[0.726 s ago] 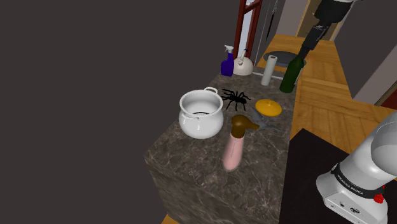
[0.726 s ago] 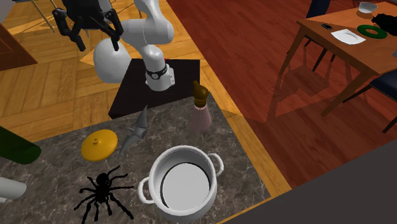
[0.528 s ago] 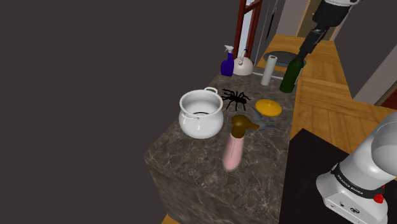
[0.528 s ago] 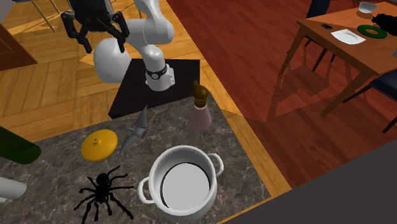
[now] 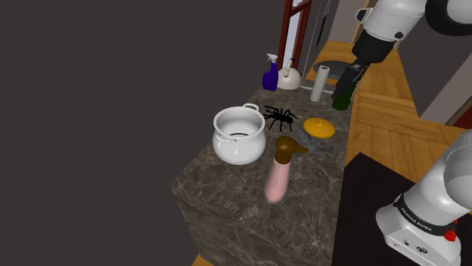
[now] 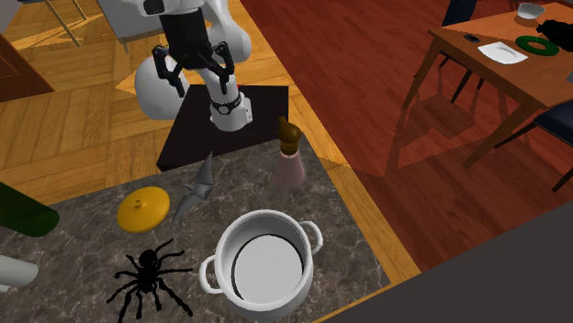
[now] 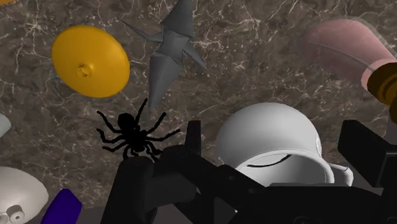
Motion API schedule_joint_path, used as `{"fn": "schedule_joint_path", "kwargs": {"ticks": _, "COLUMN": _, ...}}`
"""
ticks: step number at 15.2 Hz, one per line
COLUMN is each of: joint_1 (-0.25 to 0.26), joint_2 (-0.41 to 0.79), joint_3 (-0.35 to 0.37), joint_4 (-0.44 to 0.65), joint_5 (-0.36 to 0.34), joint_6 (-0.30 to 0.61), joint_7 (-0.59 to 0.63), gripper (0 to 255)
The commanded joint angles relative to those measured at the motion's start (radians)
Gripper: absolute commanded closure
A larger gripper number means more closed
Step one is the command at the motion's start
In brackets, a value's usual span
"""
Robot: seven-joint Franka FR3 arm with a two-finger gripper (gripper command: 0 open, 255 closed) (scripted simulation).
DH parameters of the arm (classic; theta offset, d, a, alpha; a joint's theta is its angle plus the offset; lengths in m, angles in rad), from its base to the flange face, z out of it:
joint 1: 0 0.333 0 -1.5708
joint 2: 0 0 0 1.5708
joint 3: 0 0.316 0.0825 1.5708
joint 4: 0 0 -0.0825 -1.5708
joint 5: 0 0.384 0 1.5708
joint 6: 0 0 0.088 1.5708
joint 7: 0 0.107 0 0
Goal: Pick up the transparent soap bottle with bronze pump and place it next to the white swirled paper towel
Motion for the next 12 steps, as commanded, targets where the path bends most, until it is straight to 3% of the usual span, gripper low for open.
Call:
{"fn": "schedule_joint_path", "kwargs": {"ticks": 1, "joint_1": 0.023, "joint_2": -0.018, "joint_3": 0.037, "joint_4": -0.043, "joint_5": 0.037, "joint_6": 0.042, "joint_7": 0.041, "gripper": 0}}
{"fn": "schedule_joint_path", "kwargs": {"ticks": 12, "joint_1": 0.146, "joint_2": 0.062, "joint_3": 0.278, "joint_4": -0.158, "joint_5": 0.234, "joint_6": 0.341, "joint_7": 0.261, "gripper": 0}}
